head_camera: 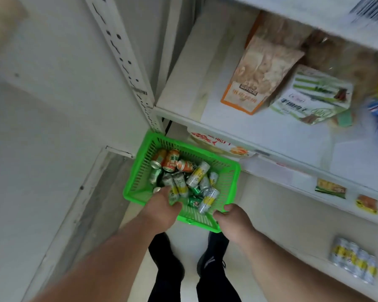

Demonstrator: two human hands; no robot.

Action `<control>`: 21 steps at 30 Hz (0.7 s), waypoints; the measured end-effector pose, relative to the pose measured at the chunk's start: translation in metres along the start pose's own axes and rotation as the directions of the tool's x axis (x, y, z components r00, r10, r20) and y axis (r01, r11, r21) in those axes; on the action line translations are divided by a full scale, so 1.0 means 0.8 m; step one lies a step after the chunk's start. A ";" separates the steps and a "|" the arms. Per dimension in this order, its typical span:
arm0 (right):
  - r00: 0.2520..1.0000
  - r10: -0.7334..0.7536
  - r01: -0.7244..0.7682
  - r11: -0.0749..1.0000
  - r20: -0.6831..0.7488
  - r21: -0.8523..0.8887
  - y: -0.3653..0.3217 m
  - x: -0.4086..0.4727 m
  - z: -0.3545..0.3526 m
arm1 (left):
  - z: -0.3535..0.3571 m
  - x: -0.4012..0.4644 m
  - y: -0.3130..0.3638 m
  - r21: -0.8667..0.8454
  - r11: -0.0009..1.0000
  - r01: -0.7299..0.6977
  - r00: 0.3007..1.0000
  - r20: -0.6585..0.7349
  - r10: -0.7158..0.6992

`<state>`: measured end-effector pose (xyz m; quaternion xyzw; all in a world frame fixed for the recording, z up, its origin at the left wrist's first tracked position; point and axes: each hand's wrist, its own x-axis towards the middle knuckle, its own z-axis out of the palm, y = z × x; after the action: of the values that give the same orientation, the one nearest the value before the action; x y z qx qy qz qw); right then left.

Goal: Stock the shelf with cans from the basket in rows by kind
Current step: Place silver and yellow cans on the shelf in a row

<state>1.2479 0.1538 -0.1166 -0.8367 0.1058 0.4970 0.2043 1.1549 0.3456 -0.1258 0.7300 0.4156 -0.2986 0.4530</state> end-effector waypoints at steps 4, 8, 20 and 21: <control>0.995 0.079 -0.075 0.994 -0.053 0.078 0.016 0.098 0.044 | 0.050 0.098 -0.011 0.064 0.996 -0.057 0.998 0.018 0.055; 0.988 0.143 -0.134 0.981 -0.056 0.142 0.046 0.198 0.090 | 0.097 0.192 -0.026 0.085 0.993 -0.076 0.997 -0.021 0.078; 0.922 0.376 -0.336 0.898 -0.096 0.285 0.112 0.394 0.195 | 0.190 0.372 -0.037 0.192 0.973 -0.129 0.989 -0.049 0.141; 0.920 0.381 -0.337 0.889 -0.091 0.311 0.116 0.401 0.201 | 0.196 0.383 -0.039 0.198 0.972 -0.124 0.989 -0.052 0.136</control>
<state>1.2410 0.1511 -0.4873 -0.7985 0.3455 0.4413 0.2199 1.2643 0.3138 -0.4522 0.8056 0.3505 -0.2832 0.3845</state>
